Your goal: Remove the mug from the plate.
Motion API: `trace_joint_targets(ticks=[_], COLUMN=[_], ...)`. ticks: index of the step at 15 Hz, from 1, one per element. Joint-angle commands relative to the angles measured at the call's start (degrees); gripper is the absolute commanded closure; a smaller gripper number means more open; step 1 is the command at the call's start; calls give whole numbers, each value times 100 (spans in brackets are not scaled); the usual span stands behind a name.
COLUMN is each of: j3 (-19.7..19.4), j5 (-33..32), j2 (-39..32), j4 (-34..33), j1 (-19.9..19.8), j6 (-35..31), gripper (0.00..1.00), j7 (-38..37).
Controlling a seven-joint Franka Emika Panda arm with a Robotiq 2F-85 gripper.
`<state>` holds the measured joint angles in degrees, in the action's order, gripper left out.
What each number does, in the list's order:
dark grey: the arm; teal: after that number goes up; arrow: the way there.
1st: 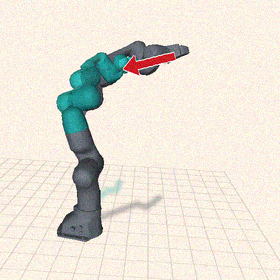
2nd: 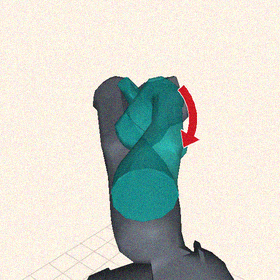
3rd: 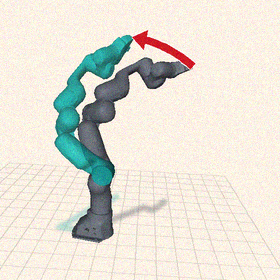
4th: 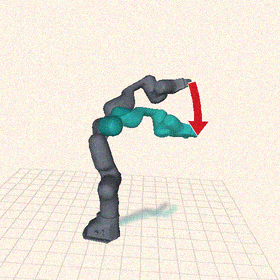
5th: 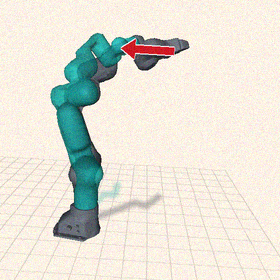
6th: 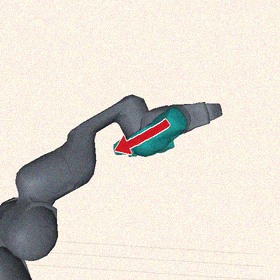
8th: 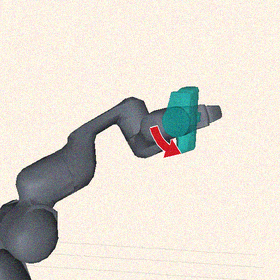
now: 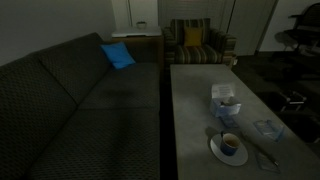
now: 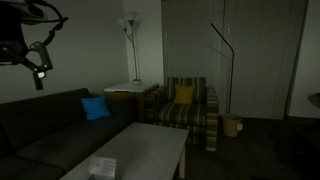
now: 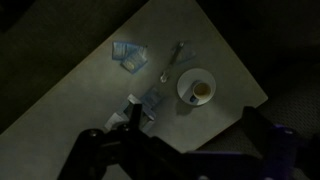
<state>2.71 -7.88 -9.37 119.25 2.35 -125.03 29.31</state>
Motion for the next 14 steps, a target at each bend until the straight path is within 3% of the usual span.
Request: trace_joint_targets(ticks=[1, 3, 4, 10, 14], j3=[196, 314, 221, 240, 206], j5=[424, 914, 574, 612, -11], j2=[-54, -220, -68, -84, -341], j4=[197, 109, 124, 123, 13], j1=[-91, -137, -52, -52, 90], j6=[-1205, -1632, -1254, -1305, -1472], gripper=[0, 0, 0, 0, 0], j7=[449, 788, 416, 424, 279])
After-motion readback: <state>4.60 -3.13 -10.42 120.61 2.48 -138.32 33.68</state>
